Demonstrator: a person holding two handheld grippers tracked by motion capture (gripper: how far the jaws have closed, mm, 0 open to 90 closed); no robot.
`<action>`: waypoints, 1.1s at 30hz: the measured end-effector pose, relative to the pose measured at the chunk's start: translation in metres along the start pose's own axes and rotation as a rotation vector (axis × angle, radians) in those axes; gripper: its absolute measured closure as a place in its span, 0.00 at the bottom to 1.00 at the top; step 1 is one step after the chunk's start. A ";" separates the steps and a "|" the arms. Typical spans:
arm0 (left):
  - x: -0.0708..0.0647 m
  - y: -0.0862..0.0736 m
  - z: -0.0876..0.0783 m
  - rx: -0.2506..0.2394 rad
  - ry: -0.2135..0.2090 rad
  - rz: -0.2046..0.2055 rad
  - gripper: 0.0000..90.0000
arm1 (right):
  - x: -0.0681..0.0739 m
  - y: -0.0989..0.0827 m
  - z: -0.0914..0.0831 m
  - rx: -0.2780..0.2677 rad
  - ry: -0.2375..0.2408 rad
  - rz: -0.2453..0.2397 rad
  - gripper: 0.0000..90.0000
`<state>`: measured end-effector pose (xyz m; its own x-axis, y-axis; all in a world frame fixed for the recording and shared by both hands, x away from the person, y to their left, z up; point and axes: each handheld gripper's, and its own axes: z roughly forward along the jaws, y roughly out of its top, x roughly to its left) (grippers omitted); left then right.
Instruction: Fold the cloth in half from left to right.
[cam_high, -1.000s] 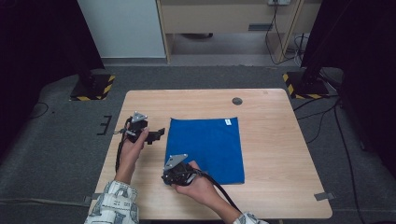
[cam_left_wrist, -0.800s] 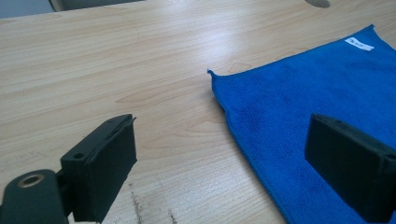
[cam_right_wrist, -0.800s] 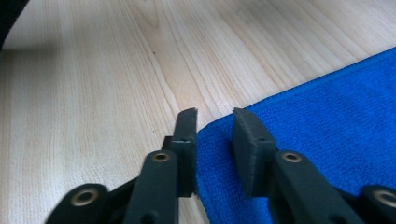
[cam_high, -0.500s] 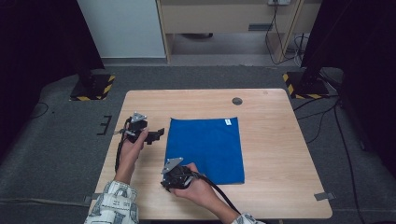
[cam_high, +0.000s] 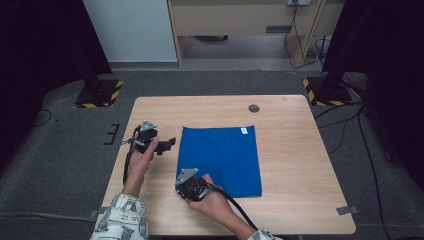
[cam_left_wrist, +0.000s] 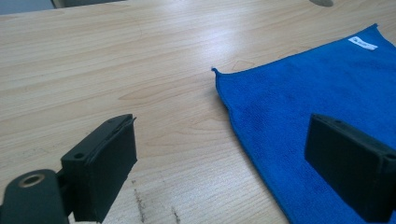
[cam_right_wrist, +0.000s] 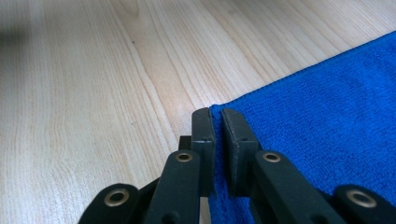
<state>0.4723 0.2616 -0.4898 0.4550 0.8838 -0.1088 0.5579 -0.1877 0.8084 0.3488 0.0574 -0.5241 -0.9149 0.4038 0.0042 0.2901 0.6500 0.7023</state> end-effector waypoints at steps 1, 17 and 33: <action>0.000 0.000 0.000 0.000 0.001 0.002 0.10 | 0.000 0.000 -0.001 -0.002 0.002 0.002 0.94; -0.004 0.001 0.007 0.021 -0.050 0.028 0.13 | 0.021 0.006 -0.003 -0.056 0.052 0.031 0.94; 0.000 0.013 0.048 0.093 -0.021 0.045 0.41 | 0.038 0.007 -0.002 -0.053 -0.024 -0.018 0.94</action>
<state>0.5127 0.2390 -0.5071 0.4951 0.8645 -0.0865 0.5979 -0.2668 0.7559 0.3153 0.0763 -0.5172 -0.9127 0.4078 -0.0256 0.2574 0.6225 0.7391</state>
